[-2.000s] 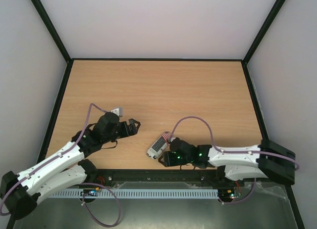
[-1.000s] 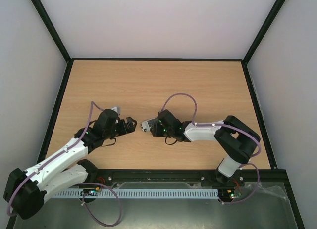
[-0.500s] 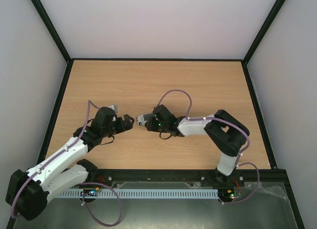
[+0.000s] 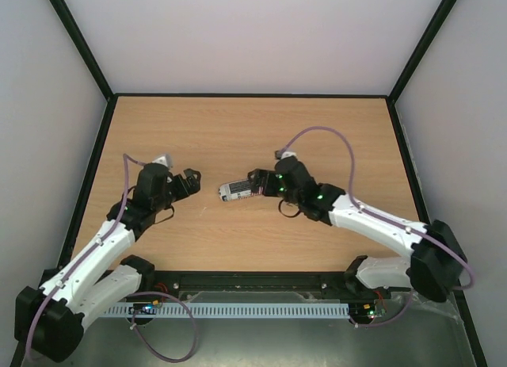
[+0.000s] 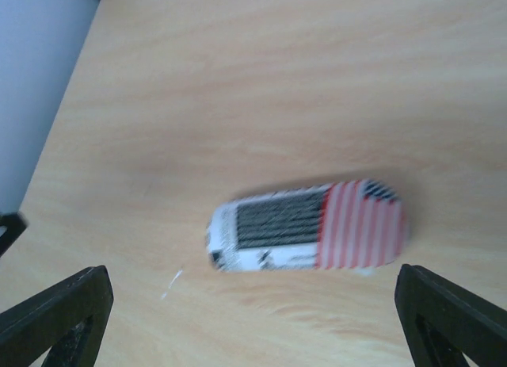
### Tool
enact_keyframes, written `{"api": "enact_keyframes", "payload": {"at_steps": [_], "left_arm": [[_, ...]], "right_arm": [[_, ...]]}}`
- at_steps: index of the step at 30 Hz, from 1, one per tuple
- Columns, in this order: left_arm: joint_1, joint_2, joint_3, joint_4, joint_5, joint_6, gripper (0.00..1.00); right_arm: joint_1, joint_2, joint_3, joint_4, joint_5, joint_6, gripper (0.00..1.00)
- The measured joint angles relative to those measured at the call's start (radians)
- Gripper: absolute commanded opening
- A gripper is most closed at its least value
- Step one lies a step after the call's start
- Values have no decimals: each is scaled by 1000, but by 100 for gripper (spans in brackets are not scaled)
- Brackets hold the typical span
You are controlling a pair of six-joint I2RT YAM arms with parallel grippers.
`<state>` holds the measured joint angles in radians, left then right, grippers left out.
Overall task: Organize the sunglasses
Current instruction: Move the sunglasses case at the center of the board, then reset both arms
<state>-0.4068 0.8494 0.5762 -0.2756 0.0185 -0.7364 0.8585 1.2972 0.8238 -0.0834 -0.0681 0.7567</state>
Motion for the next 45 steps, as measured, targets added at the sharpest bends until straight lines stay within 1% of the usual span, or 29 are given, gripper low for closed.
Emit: {"api": "enact_keyframes", "payload": {"at_steps": [2,6,8,11,14,17,20,22,26,31,34,38,41,45], "left_arm": [[19,16,0,29,-21,26,99],[36,77,4,77,-105,90,99],[48,110,8,115,-139,137,99],[73,148,8,188,-175,218,99],[118,180,-6,292,-195,301,99],[188,193,-58,412,-196,361,99],[252,228,-150,576,-211,423,100],[266,270,-184,633,-219,454,99],[303,366,-188,742,-237,511,100],[370,485,-212,966,-224,546,100],[389,575,-213,1036,-208,570,100],[389,627,-213,1107,-206,600,100],[391,652,-217,1193,-211,616,99],[390,655,-224,1245,-211,629,99]], "right_arm": [[-42,-55,0,-47,51,-32,99],[-236,-111,-27,-84,113,-102,99],[-340,-154,-85,-79,162,-141,99],[-438,-243,-191,-51,226,-183,99],[-530,-320,-277,20,302,-217,99],[-618,-364,-347,139,349,-243,99],[-719,-357,-408,251,386,-259,99],[-772,-325,-430,320,403,-261,99],[-814,-208,-452,473,443,-274,99],[-824,2,-452,648,484,-311,99],[-829,94,-453,739,496,-333,99],[-832,125,-468,856,502,-374,99],[-830,132,-528,1013,502,-414,99],[-822,171,-542,1089,468,-469,99]]}}
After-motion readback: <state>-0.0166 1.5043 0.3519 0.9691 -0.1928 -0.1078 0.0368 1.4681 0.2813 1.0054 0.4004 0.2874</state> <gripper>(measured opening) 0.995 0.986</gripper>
